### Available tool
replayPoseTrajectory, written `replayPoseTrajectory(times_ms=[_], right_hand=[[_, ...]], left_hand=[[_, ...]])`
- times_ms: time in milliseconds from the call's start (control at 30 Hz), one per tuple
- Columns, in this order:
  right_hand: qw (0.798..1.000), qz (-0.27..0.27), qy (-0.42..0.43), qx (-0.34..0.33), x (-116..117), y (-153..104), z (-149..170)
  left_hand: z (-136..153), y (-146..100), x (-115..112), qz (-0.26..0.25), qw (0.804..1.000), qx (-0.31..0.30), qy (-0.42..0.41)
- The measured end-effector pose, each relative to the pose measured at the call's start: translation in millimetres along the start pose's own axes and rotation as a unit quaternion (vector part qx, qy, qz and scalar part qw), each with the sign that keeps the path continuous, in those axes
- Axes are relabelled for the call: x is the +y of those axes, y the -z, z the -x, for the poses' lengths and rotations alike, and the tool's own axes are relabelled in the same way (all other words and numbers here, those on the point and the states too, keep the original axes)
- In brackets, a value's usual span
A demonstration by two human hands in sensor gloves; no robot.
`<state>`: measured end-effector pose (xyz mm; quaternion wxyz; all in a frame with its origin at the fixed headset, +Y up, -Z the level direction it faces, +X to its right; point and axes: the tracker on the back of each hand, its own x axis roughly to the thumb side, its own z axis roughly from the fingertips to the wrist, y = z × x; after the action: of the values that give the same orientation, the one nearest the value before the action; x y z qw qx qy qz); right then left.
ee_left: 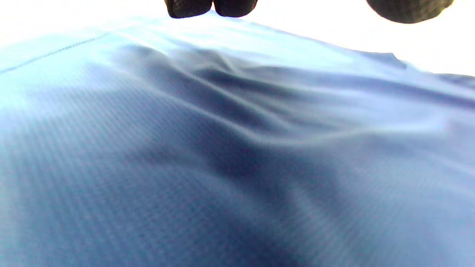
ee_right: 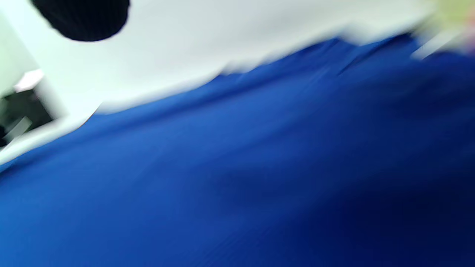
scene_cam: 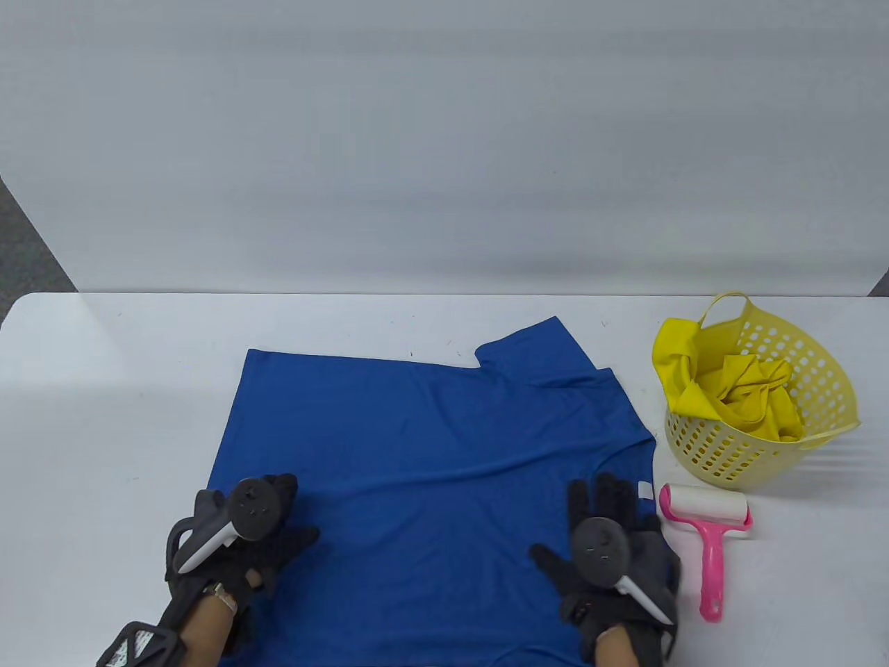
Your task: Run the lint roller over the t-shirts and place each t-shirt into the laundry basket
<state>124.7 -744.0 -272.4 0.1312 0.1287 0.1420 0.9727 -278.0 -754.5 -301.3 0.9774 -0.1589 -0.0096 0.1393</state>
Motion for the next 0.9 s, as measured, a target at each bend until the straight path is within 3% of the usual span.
replayPoseTrajectory(times_ms=[67,100,300,367,467,567,600,633,733,900], right_hand=[[0.988,-0.138,-0.056,-0.030,24,17,-42],[0.983,-0.151,-0.098,-0.044,34,27,-61],[0.971,-0.081,-0.223,-0.023,41,87,-103],[0.977,-0.070,-0.202,0.000,38,105,-105],[0.985,-0.107,-0.123,0.063,41,126,-101],[0.971,-0.211,-0.074,0.090,51,139,-91],[0.972,-0.207,-0.059,0.091,50,140,-91],[0.978,-0.172,-0.079,0.088,46,140,-93],[0.972,-0.062,-0.224,0.044,30,144,-106],[0.974,-0.083,-0.204,0.057,24,148,-113]], left_hand=[[7,-2,3,-0.005,1.000,0.005,-0.013],[11,-3,4,-0.008,1.000,0.008,-0.020],[16,-3,7,0.013,1.000,0.018,0.016],[15,-4,10,0.010,1.000,0.012,0.009],[17,-5,15,0.003,1.000,0.005,-0.013],[24,-5,20,0.016,0.999,0.026,-0.011],[26,-5,21,0.015,0.999,0.030,-0.007],[29,-5,22,0.008,0.999,0.034,-0.006],[36,-3,25,0.009,0.999,0.043,-0.026],[40,-3,24,0.010,0.998,0.046,-0.041]])
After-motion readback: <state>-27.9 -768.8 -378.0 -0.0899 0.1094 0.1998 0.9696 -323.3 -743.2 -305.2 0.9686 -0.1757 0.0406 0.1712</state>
